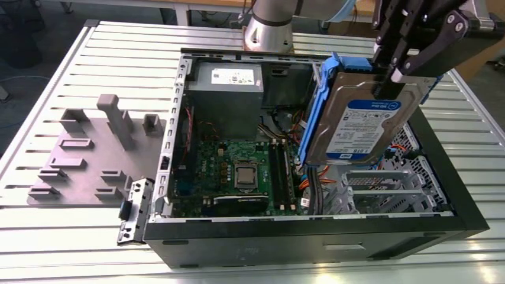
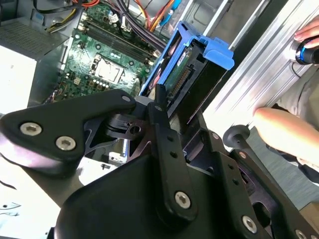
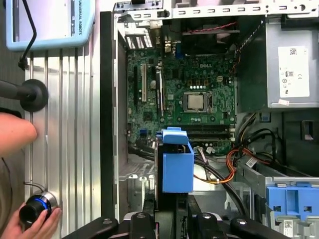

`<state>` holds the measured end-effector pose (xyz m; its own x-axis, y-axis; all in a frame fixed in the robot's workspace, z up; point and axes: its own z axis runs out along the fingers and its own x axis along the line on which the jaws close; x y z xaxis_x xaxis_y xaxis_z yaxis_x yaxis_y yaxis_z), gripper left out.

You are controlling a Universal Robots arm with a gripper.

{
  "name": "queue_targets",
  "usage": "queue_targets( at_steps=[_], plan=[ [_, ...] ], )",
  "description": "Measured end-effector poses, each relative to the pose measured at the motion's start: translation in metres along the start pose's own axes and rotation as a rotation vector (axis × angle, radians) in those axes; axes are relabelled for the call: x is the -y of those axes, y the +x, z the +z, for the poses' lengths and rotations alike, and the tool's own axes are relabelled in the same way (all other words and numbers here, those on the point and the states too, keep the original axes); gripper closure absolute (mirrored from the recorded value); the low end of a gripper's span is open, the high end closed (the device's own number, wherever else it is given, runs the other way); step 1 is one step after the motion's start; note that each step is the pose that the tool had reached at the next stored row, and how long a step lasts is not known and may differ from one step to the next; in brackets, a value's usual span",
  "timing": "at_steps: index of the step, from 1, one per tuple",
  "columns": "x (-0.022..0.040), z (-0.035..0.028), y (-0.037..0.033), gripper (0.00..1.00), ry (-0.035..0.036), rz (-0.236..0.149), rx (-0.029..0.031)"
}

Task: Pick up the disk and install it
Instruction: 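Insert the disk into the insertion slot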

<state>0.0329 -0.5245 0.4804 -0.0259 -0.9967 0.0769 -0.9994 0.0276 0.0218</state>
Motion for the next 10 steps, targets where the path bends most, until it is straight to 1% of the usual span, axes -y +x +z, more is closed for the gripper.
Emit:
queue_targets(
  at_steps=[4,10],
  plan=[
    [0.0039,0.0027,0.0084,0.65,0.0000,0.000,0.0000],
    [0.0136,0.0063,0.0192,0.65,-0.0008,0.000,0.0001]
  ],
)
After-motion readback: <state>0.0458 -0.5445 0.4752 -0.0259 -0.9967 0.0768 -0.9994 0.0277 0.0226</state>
